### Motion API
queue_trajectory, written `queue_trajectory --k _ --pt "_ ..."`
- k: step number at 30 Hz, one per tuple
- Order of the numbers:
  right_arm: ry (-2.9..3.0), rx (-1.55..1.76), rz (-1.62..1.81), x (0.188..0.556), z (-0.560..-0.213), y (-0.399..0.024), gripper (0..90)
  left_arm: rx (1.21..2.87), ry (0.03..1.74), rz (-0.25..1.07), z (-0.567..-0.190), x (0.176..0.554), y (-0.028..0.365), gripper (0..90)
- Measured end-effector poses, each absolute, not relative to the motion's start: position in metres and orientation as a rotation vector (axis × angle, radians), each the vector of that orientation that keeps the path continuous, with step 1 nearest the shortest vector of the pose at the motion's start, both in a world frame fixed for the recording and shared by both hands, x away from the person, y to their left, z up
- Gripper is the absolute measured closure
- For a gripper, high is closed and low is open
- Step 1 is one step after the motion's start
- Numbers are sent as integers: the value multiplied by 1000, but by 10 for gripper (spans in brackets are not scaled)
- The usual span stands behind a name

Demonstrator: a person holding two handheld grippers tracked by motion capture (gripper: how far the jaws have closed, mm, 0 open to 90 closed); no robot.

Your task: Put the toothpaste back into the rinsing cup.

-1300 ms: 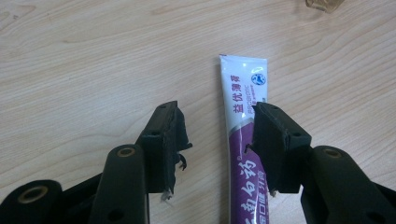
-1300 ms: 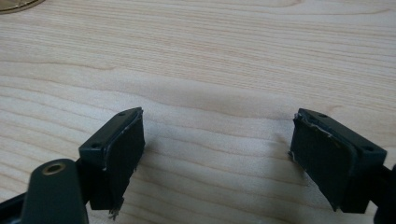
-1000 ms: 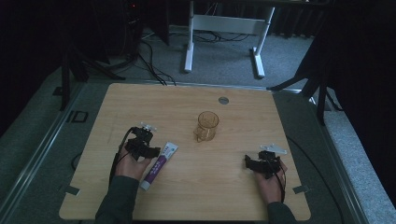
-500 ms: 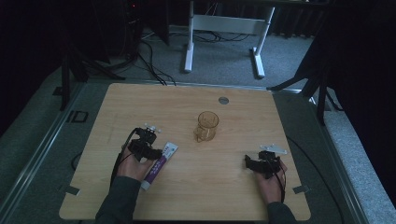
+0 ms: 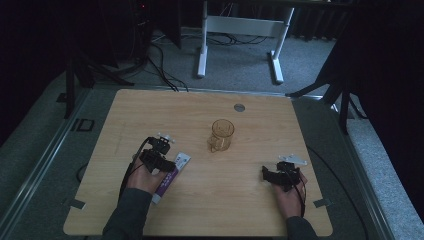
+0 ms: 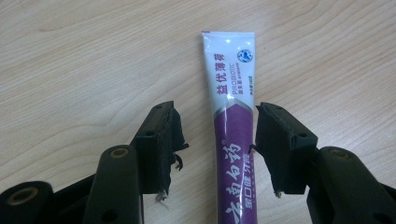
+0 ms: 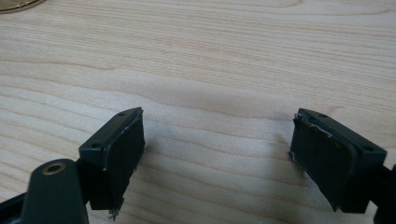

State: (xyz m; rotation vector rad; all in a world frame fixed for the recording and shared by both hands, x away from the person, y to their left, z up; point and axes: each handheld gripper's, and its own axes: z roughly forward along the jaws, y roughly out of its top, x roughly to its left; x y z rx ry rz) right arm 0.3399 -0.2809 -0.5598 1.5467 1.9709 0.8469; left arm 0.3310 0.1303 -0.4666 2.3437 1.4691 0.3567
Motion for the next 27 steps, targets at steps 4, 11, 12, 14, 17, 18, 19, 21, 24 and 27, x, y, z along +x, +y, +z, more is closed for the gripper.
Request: queue_trajectory --k 4,11,12,14,17,18,19,21,24,27 --pt "1972 1545 847 340 -560 -281 176 2353 1472 351 -467 331 129 472" --pt "1973 1543 847 340 -560 -281 176 2360 1476 347 -467 331 130 464" --pt "1974 1543 847 340 -560 -281 176 2360 1476 347 -467 331 130 464" --pt "1975 1541 847 340 -560 -281 176 2364 1483 340 -467 331 130 460" --pt "1975 1540 847 340 -560 -281 176 2362 1490 341 -467 331 130 454" --pt "1975 1541 847 340 -560 -281 175 2365 1491 342 -467 331 130 453" --pt "1975 1540 847 340 -560 -281 176 2365 1492 342 -467 331 130 453" --pt "1975 1541 847 340 -560 -281 176 2367 1493 340 -467 331 130 452" --pt "1975 1541 847 340 -560 -281 176 2371 1495 337 -468 331 130 450" --pt "1976 1540 848 340 -560 -281 176 2381 1496 330 -469 331 129 444"
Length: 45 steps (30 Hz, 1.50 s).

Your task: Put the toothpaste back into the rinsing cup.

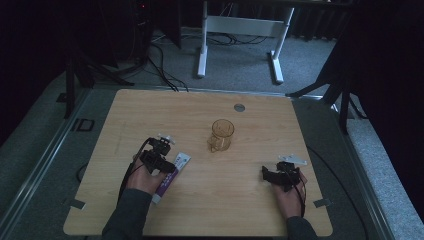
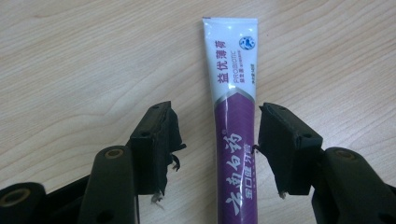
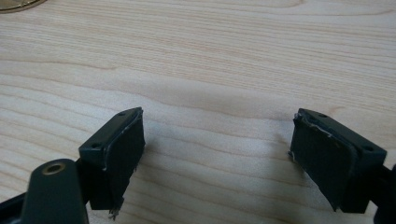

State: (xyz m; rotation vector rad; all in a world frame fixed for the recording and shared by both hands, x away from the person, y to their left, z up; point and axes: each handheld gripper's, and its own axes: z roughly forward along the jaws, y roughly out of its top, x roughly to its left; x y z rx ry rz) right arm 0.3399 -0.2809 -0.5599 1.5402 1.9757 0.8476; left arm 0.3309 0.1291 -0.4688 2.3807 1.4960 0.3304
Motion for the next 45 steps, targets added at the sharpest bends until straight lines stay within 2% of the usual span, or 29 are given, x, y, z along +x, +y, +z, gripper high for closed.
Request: queue_trajectory --k 24,45 --pt "1975 1541 848 340 -560 -281 176 2447 1496 302 -473 332 124 448" --pt "1975 1541 848 340 -560 -281 175 2475 1568 195 -478 338 119 497"
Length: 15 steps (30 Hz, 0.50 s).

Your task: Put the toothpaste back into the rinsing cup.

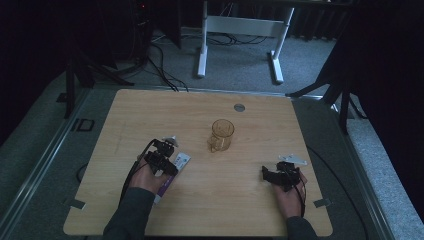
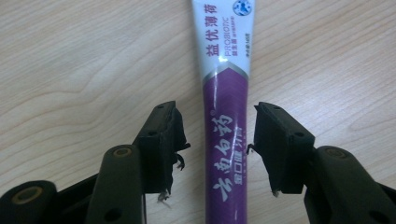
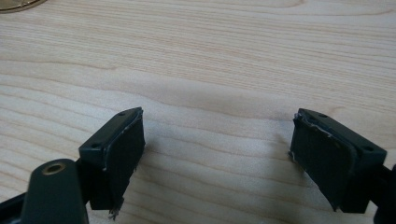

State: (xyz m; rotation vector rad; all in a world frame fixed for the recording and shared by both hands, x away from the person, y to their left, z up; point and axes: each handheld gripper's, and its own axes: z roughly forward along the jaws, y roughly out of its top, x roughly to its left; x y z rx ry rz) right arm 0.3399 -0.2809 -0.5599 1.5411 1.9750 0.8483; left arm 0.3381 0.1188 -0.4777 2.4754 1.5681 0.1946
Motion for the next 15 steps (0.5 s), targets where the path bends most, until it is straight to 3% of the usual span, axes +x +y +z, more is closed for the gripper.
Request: queue_trajectory --k 15 --pt "1976 1540 848 340 -560 -281 176 2520 1575 136 -487 345 109 544"
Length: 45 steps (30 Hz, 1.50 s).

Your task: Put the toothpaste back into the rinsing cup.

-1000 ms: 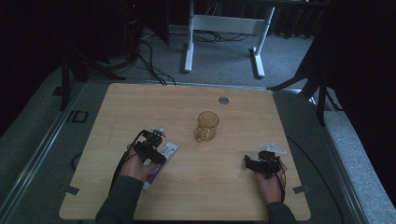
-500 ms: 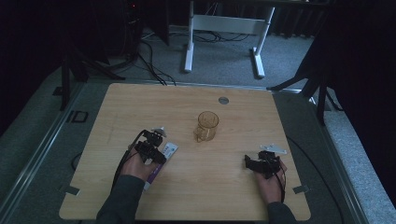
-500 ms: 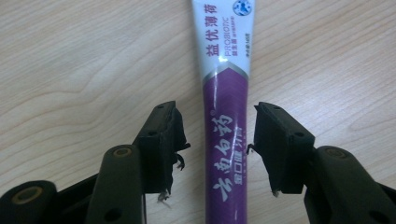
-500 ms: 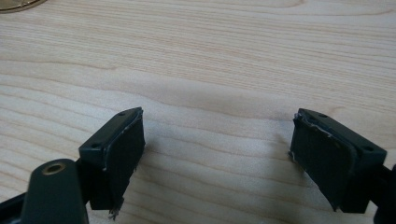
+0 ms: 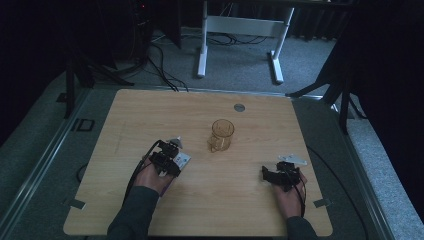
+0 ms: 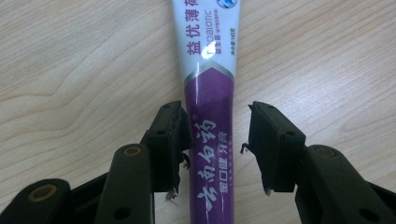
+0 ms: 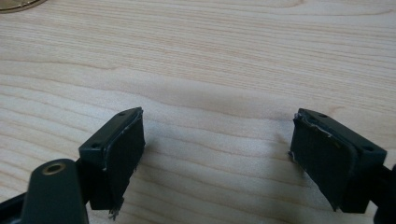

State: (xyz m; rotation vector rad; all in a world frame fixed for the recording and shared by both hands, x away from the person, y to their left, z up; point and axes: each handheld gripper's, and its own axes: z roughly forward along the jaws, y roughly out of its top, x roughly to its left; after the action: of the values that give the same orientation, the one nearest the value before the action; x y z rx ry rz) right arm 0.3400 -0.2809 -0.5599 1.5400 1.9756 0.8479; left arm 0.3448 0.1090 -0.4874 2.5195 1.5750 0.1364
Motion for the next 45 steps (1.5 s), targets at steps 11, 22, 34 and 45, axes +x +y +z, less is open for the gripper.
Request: queue_trajectory --k 11,22,34,45 --pt "1976 1540 848 340 -560 -281 175 2556 1594 90 -498 350 109 550" --pt "1976 1539 847 340 -560 -281 175 2564 1617 72 -507 356 108 562" --pt "1976 1539 847 340 -560 -281 175 2570 1620 31 -515 363 106 577" --pt "1976 1539 847 340 -560 -281 176 2576 1629 33 -518 364 104 580"
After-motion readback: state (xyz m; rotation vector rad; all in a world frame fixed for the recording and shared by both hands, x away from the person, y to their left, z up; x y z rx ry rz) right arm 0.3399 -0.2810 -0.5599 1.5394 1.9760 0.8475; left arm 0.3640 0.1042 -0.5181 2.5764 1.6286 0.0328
